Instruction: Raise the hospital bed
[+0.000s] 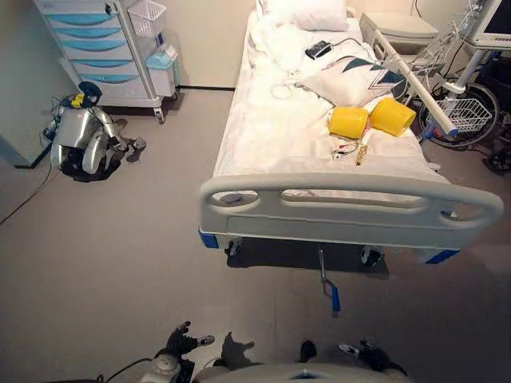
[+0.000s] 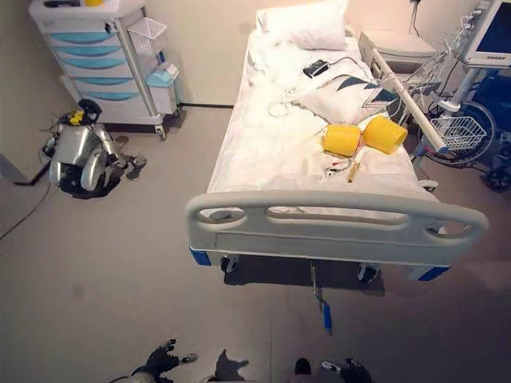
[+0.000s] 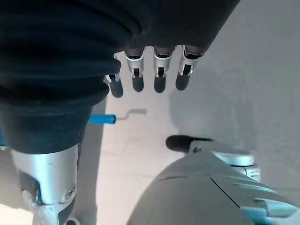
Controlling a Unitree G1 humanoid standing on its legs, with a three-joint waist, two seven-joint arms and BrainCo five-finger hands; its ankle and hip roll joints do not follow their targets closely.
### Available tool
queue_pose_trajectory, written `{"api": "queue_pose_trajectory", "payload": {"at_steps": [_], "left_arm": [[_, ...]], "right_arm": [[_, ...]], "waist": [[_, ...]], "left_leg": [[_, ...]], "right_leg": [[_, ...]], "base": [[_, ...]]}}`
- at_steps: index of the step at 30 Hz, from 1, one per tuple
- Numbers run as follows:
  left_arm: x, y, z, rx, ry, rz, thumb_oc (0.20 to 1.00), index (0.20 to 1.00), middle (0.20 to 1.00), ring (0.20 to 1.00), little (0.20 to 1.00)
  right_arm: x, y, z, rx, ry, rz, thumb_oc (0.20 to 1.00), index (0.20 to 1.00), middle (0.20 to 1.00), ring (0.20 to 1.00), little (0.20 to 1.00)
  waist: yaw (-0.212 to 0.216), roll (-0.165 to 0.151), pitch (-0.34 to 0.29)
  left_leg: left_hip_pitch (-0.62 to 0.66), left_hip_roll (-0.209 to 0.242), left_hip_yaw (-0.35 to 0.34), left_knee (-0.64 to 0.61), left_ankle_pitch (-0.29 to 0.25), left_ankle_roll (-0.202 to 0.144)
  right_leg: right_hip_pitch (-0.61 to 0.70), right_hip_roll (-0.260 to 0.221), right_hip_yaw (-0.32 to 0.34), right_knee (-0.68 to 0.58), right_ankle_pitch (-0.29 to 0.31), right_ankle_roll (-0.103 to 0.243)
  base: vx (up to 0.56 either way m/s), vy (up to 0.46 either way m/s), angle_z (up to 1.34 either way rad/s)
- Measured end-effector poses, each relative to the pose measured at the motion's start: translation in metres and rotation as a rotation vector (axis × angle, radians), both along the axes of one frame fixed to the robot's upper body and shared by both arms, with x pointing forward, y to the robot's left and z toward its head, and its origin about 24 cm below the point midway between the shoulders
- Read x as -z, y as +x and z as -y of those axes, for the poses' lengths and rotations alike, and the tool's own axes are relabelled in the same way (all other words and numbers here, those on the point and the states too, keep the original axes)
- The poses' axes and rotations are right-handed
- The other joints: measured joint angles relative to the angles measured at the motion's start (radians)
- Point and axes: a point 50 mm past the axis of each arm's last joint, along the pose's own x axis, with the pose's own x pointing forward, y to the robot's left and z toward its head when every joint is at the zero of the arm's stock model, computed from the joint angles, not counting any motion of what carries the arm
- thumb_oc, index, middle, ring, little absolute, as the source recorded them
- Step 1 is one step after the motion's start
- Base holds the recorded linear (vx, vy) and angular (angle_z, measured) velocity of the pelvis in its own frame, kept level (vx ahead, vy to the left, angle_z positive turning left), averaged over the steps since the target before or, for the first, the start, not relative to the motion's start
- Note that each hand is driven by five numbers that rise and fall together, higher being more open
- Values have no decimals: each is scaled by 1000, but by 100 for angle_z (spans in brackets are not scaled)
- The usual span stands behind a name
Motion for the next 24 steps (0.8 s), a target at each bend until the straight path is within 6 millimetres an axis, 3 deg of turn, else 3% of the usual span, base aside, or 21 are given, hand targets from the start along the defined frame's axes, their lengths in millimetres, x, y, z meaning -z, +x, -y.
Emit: {"api": "queue_pose_trajectory", "payload": {"at_steps": [9, 12, 14, 16, 17, 19, 20, 23, 24], "left_arm": [[2, -6, 0, -42, -15, -9, 1000, 1000, 1000, 1000, 1000], [0, 2, 1, -50, -19, 13, 1000, 1000, 1000, 1000, 1000], [-4, 12, 3, -55, -27, 50, 1000, 1000, 1000, 1000, 1000], [-13, 36, 1, -80, -32, 137, 1000, 1000, 1000, 1000, 1000], [-24, 60, 2, -102, -41, 225, 1000, 1000, 1000, 1000, 1000], [-36, 83, 2, -119, -47, 296, 1000, 1000, 1000, 1000, 1000], [-44, 97, 5, -131, -57, 351, 1000, 1000, 1000, 1000, 1000], [-71, 135, 14, -132, -89, 508, 1000, 1000, 1000, 1000, 1000], [-87, 153, 21, -144, -128, 594, 1000, 1000, 1000, 1000, 1000]], "right_arm": [[0, -5, 4, 28, -16, -10, 1000, 1000, 1000, 1000, 1000], [-5, 13, 10, 47, -37, 38, 1000, 1000, 1000, 1000, 1000], [-11, 33, 14, 42, -58, 85, 1000, 1000, 1000, 1000, 1000], [-22, 67, 14, 42, -70, 177, 1000, 1000, 1000, 1000, 1000], [-37, 102, 12, 36, -77, 287, 1000, 1000, 1000, 1000, 1000], [-54, 135, 9, 30, -81, 381, 1000, 1000, 1000, 1000, 1000], [-70, 161, 4, 17, -83, 470, 1000, 1000, 1000, 1000, 1000], [-114, 214, -2, 8, -108, 659, 1000, 1000, 1000, 1000, 1000], [-135, 233, -3, 5, -125, 736, 1000, 1000, 1000, 1000, 1000]], "waist": [[0, 14, -10], [-2, 23, 18], [0, 30, 76], [-5, 25, 136], [-3, 32, 211], [1, 35, 281], [-4, 35, 327], [2, 36, 388], [-26, 35, 435]], "left_leg": [[-29, 5, 0, 0, 3, -1], [-99, -7, 1, 9, 28, -2], [-143, -10, 7, 28, 33, 1], [-258, -9, 11, 96, 24, 0], [-358, -5, 3, 183, 9, -3], [-424, 4, -2, 233, 4, -6], [-471, 14, -7, 265, -1, -12], [-646, 36, -23, 375, -26, -9], [-705, 32, -42, 410, -28, -12]], "right_leg": [[-23, 5, 1, 0, -4, 0], [-104, -1, 3, 13, 24, 0], [-155, -4, 15, 34, 36, -1], [-277, -10, 22, 102, 25, -2], [-369, -7, 23, 168, 28, -11], [-423, 0, 22, 191, 29, -24], [-469, 8, 22, 217, 30, -32], [-621, 15, 21, 277, 23, -38], [-675, 16, 20, 313, 29, -54]], "base": [[-95, -32, 3], [-266, -8, -4], [-362, -56, -15], [-313, -102, -18], [-148, -69, -4], [-190, -87, -3], [-206, -92, -3], [-183, -42, -6], [-82, -2, 12]]}}
